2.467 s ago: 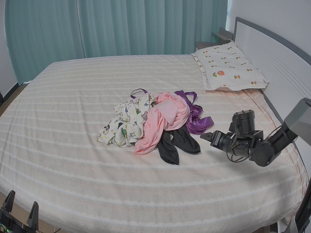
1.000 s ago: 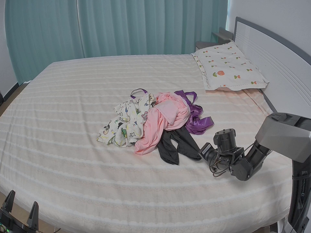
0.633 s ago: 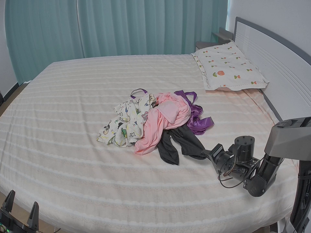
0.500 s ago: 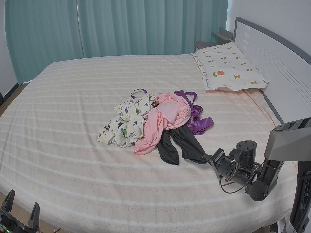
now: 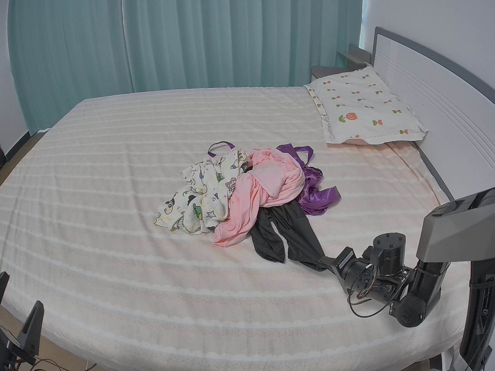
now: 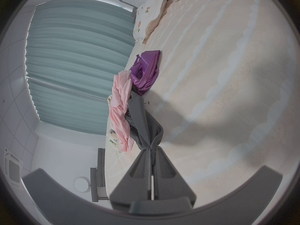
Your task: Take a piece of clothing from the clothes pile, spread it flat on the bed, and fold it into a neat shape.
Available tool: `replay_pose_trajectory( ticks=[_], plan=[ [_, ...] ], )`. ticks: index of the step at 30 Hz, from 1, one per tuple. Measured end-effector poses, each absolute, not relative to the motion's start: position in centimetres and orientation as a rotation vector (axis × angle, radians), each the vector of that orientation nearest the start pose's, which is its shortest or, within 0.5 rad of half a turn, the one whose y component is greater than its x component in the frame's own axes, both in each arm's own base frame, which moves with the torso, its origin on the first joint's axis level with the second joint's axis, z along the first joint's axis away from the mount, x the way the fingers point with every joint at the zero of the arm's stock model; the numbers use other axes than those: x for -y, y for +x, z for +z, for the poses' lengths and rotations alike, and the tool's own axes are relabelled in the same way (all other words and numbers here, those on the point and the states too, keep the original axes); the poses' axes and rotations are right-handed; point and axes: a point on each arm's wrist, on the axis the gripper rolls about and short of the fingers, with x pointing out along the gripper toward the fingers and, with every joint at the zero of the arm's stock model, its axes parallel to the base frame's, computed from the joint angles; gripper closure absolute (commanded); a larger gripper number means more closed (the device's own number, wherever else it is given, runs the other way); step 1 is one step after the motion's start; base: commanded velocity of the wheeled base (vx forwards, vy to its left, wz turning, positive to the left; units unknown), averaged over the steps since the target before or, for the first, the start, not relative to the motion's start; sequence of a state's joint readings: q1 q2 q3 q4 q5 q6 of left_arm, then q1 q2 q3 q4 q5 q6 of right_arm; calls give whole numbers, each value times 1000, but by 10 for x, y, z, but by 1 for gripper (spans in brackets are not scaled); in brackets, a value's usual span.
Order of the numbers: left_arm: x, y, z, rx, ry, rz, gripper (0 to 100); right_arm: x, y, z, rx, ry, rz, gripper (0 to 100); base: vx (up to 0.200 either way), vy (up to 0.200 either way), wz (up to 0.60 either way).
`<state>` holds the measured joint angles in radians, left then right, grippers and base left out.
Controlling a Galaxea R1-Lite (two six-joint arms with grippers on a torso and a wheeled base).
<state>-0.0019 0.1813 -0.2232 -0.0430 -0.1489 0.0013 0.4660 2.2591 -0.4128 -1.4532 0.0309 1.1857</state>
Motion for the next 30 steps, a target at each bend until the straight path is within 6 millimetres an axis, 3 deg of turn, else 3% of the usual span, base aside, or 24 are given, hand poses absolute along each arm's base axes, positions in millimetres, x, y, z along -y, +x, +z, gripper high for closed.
replay_pose_trajectory(
  ticks=[9,17,22,30],
  plan=[
    [7,37,153,-216,-37,-266,0,-141,276,2,-633,1057,200,100,0,0,0],
    [25,99,143,-432,-105,-362,0,-142,276,1,-635,1055,199,100,0,0,0],
    [47,138,131,-541,-143,-357,0,-142,275,1,-636,1054,198,100,0,0,0],
    [101,201,104,-637,-236,-284,0,-142,275,0,-637,1053,198,100,0,0,0]
  ],
)
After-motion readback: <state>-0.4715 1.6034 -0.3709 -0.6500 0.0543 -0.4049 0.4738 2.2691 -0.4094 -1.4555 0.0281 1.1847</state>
